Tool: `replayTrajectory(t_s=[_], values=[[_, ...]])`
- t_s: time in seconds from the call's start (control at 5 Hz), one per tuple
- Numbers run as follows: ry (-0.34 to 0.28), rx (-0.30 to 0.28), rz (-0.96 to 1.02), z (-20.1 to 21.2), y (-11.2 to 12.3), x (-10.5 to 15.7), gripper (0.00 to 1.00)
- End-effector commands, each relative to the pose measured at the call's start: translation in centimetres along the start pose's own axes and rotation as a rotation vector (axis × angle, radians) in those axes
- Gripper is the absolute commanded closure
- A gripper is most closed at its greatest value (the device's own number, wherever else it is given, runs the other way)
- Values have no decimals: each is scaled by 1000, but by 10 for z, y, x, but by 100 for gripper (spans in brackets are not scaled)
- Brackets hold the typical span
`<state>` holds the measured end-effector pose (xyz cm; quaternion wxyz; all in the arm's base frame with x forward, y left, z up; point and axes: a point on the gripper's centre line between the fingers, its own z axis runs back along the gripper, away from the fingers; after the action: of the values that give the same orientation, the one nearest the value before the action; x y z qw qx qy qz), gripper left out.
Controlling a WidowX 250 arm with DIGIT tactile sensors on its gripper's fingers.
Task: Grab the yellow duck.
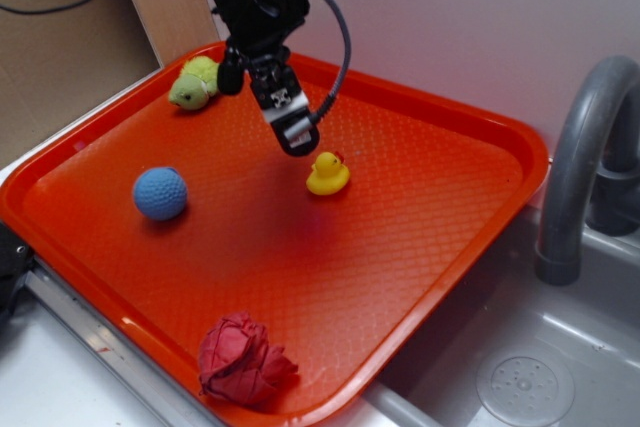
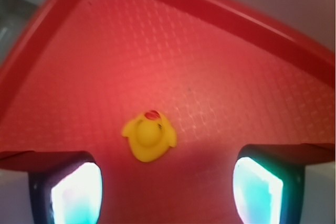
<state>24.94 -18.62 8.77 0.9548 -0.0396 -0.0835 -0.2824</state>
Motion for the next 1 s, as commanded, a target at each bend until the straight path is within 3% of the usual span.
replayTrajectory(t_s=[0.0,0.4,0.6,0.8], values=[[-11,11,-61,-9,-27,0,0],[43,47,-70,-34,-28,9,0],[54,16,-52,-47,-25,11,100],[33,27,-55,-37,-32,-2,100]])
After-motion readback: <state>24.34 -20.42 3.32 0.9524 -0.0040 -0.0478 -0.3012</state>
